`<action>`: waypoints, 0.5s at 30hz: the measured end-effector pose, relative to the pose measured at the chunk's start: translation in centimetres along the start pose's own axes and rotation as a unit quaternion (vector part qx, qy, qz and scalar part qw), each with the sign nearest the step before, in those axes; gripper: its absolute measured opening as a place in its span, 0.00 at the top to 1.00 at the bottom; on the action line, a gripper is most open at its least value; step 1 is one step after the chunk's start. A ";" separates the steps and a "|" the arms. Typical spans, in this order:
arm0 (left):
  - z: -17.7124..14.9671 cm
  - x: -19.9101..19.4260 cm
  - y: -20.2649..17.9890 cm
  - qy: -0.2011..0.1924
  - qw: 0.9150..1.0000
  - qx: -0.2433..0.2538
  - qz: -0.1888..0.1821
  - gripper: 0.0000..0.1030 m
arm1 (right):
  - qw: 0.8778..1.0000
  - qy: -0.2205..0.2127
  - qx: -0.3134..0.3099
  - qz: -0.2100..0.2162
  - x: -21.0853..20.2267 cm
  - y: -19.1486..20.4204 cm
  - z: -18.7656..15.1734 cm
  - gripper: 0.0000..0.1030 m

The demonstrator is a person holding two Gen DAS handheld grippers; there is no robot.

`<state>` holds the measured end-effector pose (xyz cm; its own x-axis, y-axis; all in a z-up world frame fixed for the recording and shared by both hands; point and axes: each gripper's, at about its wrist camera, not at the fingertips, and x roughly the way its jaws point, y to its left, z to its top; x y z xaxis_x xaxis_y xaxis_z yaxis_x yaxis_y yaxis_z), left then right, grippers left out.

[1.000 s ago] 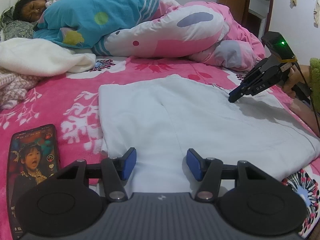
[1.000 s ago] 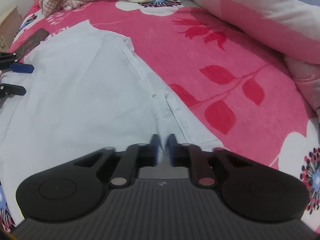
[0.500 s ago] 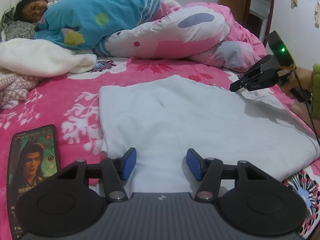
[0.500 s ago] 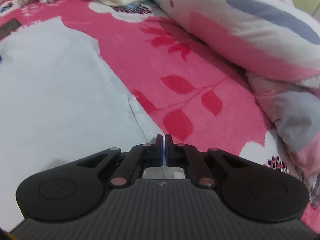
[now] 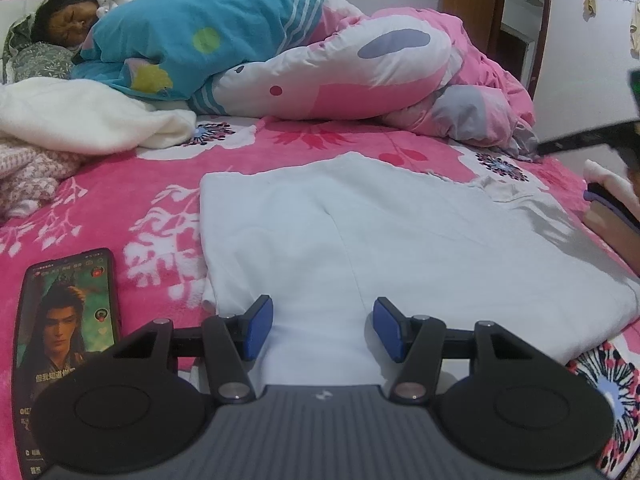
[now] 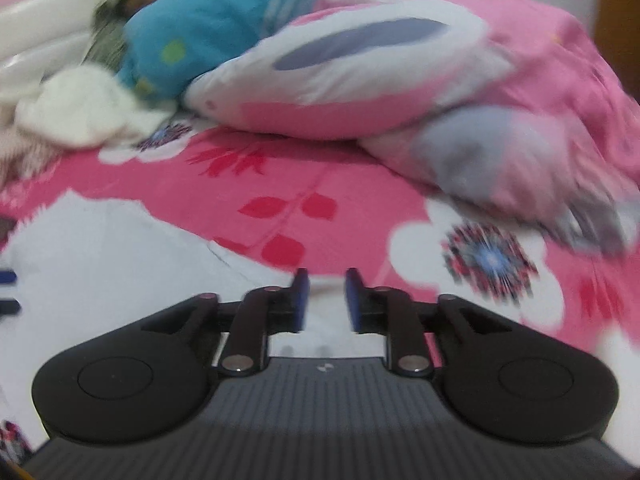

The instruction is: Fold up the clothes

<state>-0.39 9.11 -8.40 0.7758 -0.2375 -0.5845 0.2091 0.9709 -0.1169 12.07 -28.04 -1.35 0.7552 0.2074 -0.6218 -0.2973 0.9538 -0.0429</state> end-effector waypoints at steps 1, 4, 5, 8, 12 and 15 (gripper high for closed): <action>0.0 0.0 0.0 0.000 1.000 0.000 0.000 0.45 | 1.000 0.001 0.017 -0.002 -0.7 -0.3 -0.8 0.71; 0.0 0.0 0.0 -0.001 1.000 -0.002 0.000 0.45 | 0.998 0.006 0.054 0.011 -2.3 0.0 -3.2 0.70; 0.0 0.0 0.0 -0.001 1.000 -0.001 0.000 0.45 | 0.998 0.002 0.054 0.033 -2.8 0.6 -3.8 0.70; 0.0 0.0 0.1 -0.001 1.000 -0.001 -0.001 0.45 | 0.993 -0.013 0.033 0.108 -4.1 2.8 -5.3 0.68; -0.1 0.0 0.1 -0.002 1.000 0.000 0.000 0.45 | 0.986 0.022 -0.034 0.160 -2.9 5.7 -7.0 0.60; -0.1 0.0 0.1 -0.002 1.000 0.001 0.000 0.45 | 0.988 0.073 -0.049 0.130 0.0 5.7 -7.9 0.60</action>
<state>-0.44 9.17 -8.52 0.7785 -0.2374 -0.5810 0.2099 0.9709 -0.1155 5.79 -24.32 -7.78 0.5552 0.4025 -0.7279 -0.5305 0.8454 0.0628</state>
